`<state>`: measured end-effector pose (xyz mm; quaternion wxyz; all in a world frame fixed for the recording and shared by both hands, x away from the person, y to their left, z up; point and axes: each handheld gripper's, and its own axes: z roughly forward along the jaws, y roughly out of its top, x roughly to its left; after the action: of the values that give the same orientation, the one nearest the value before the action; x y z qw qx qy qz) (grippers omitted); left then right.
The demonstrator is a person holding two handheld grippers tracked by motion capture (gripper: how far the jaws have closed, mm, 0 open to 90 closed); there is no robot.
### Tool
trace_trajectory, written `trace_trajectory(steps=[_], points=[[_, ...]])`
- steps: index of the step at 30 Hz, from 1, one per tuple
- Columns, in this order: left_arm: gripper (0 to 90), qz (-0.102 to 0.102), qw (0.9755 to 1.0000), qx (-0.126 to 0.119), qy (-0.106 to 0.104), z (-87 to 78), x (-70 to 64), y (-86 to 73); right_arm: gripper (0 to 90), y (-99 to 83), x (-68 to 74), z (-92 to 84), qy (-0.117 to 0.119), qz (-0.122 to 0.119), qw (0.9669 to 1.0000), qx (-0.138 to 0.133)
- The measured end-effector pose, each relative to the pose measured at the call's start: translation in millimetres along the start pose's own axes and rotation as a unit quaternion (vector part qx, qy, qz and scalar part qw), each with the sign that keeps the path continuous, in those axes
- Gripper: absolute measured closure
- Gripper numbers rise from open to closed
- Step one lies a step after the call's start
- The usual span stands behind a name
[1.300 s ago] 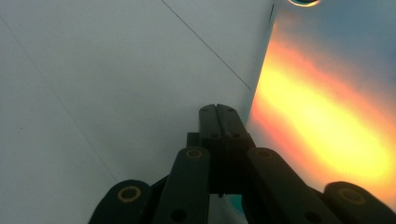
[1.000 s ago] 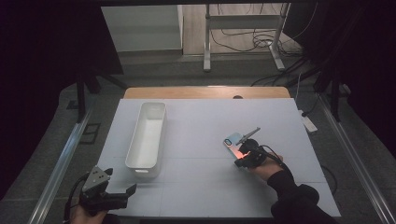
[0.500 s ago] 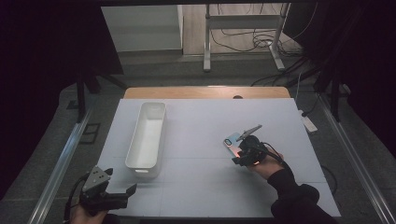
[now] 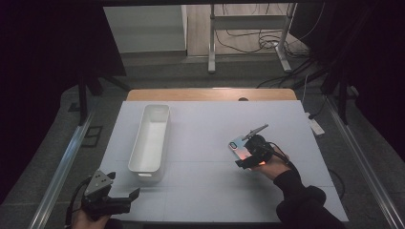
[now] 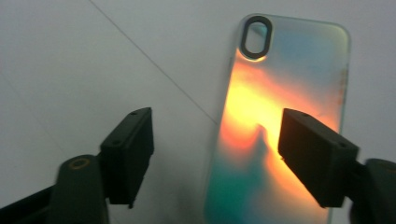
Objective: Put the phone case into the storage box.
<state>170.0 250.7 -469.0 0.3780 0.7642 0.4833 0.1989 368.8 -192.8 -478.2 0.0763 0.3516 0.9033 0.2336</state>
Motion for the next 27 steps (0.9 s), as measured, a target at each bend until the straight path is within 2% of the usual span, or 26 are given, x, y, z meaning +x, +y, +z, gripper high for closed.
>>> trace_trajectory(steps=[2, 3, 5, 7, 12, 17, 20, 27], points=[[1.0, 0.0, 1.0, 0.0, 0.0, 0.0, 0.1, 0.0, 21.0, 0.0, -1.1, 0.1, -0.004, 0.002, 1.0, 0.0], [1.0, 0.0, 1.0, 0.0, 0.0, 0.0, 0.1, 0.0, 15.6, -0.3, -4.3, 0.8, -0.01, 0.007, 0.9999, -0.001], [1.0, 0.0, 1.0, 0.0, 0.0, 0.0, 0.1, 0.0, 13.7, -0.5, -5.5, 1.0, -0.012, 0.008, 0.9999, 0.0], [1.0, 0.0, 1.0, 0.0, 0.0, 0.0, 0.1, -0.1, 7.0, -1.3, -8.5, 2.0, -0.021, 0.015, 0.9997, -0.001], [1.0, 0.0, 1.0, 0.0, 0.0, 0.0, 0.0, 0.0, 0.4, -2.3, -14.6, 2.0, -0.029, 0.026, 0.9992, -0.003], [1.0, -0.001, 1.0, 0.0, -0.001, 0.0, 0.2, 0.0, 0.0, -2.4, -18.6, -0.2, -0.032, 0.025, 0.9991, -0.013], [1.0, 0.0, 1.0, 0.0, 0.0, 0.1, 0.1, 0.0, 0.0, -2.9, -21.1, 0.3, -0.029, 0.032, 0.999, -0.013], [1.0, 0.0, 1.0, 0.0, 0.0, 0.1, 0.2, 0.0, 0.0, -4.0, -22.1, 6.5, -0.034, 0.032, 0.9989, 0.005]])
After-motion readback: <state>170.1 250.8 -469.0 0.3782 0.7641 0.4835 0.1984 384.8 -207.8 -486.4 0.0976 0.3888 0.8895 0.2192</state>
